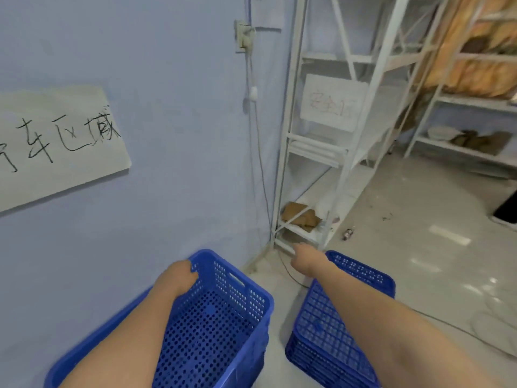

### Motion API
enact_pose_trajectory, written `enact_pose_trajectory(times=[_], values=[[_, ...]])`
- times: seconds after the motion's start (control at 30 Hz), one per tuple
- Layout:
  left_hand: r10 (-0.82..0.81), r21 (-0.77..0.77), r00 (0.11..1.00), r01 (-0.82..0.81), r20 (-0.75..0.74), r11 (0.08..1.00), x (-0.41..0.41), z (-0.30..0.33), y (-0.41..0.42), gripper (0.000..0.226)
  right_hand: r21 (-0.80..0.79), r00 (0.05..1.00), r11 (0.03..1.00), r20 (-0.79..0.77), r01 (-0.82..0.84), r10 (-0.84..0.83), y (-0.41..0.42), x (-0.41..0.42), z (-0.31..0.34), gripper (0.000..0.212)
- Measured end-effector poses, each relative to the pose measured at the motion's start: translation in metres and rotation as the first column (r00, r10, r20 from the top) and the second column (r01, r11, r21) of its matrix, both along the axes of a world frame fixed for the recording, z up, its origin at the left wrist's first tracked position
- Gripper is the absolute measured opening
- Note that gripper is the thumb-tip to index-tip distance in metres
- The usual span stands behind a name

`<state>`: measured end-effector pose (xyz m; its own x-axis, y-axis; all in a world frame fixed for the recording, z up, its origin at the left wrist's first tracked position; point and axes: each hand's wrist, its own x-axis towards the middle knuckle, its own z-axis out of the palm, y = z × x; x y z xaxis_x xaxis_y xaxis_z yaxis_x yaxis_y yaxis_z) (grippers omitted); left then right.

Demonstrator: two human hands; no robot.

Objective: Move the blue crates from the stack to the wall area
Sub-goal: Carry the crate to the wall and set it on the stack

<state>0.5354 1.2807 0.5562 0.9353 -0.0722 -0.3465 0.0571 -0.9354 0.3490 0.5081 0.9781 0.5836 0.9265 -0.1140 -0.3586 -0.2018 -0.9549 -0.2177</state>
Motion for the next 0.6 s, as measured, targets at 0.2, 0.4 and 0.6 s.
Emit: enact_pose_trajectory(times=[0.2,0.4,0.6], values=[[-0.271,-0.017,0.960,0.272,0.070,0.962,-0.004,0.058,-0.133,0.053,-0.008,0.975,0.975,0.043,0.221,-0.220,-0.092,-0.063,0.029,0.049],[-0.496,0.003,0.845,0.506,0.201,0.863,-0.023,0.125,-0.276,0.046,-0.013,0.887,0.893,0.129,0.449,-0.444,-0.204,-0.139,0.071,0.054],[-0.667,0.034,0.710,0.678,0.227,0.734,-0.082,0.155,-0.414,0.047,-0.029,0.757,0.764,0.168,0.645,-0.632,-0.313,-0.240,0.107,0.055]])
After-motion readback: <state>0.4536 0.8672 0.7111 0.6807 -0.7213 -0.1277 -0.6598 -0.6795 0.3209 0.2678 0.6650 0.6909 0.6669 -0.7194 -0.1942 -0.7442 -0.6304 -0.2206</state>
